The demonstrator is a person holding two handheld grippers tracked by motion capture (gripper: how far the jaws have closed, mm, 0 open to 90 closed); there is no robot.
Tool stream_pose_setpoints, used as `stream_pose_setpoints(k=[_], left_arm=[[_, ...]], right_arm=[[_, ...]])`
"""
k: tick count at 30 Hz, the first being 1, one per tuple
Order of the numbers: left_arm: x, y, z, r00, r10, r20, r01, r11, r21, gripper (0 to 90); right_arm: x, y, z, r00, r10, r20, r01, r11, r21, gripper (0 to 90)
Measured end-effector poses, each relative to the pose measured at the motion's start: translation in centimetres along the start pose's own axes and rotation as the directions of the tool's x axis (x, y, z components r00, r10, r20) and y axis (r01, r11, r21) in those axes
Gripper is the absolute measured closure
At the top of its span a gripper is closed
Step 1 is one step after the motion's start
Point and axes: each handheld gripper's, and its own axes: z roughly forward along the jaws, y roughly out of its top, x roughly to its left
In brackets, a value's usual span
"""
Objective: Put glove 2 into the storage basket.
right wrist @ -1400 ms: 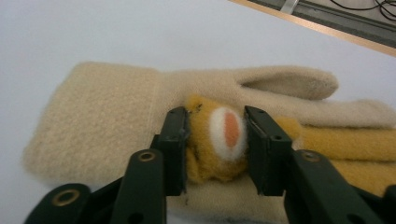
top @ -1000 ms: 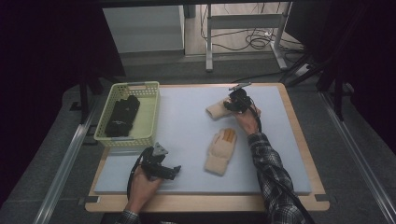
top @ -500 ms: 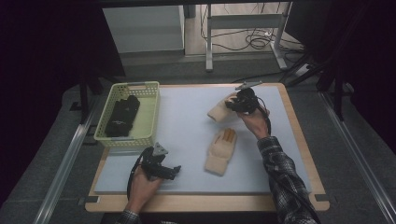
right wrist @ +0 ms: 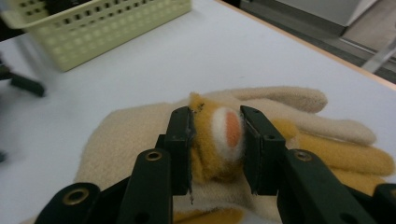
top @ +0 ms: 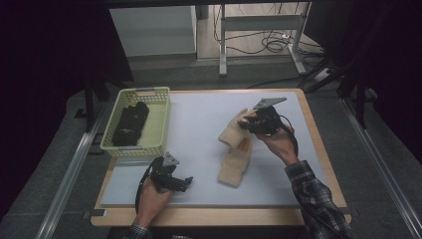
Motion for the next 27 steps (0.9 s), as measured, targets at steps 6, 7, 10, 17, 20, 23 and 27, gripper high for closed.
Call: stream_pose_setpoints(k=[6,7,10,17,20,23,27], left_arm=[[0.0,0.0,0.0,1.0,0.003,0.0,-0.003,1.0,0.003,0.0],[0.0,0.0,0.0,1.0,0.003,0.0,-0.003,1.0,0.003,0.0],[0.0,0.0,0.0,1.0,0.0,-0.001,0.0,1.0,-0.001,0.0],[0.0,0.0,0.0,1.0,-0.005,-0.001,0.005,1.0,-0.005,0.0],[0.0,0.0,0.0,1.0,-0.005,-0.001,0.005,1.0,-0.005,0.0],[0.0,0.0,0.0,1.0,-0.001,0.0,0.001,1.0,-0.002,0.0],[0.0,0.0,0.0,1.0,0.002,0.0,-0.002,1.0,0.002,0.0]], right_arm=[[2.3,-1.2,-1.4,0.9957,-0.044,-0.081,0.043,0.999,-0.005,64.9],[2.6,-1.4,-1.6,0.9941,-0.054,-0.094,0.054,0.999,-0.004,64.9],[3.7,-2.1,-2.1,0.9893,-0.078,-0.123,0.079,0.997,0.003,64.9],[5.1,-3.7,-2.2,0.9778,-0.12,-0.172,0.124,0.992,0.013,64.9],[5.1,-4.3,-1.6,0.9751,-0.133,-0.178,0.141,0.99,0.032,64.8],[5.0,-4.8,-0.7,0.9721,-0.13,-0.196,0.141,0.989,0.045,64.5],[5.0,-5.8,0.6,0.9709,-0.138,-0.196,0.155,0.985,0.072,62.4]])
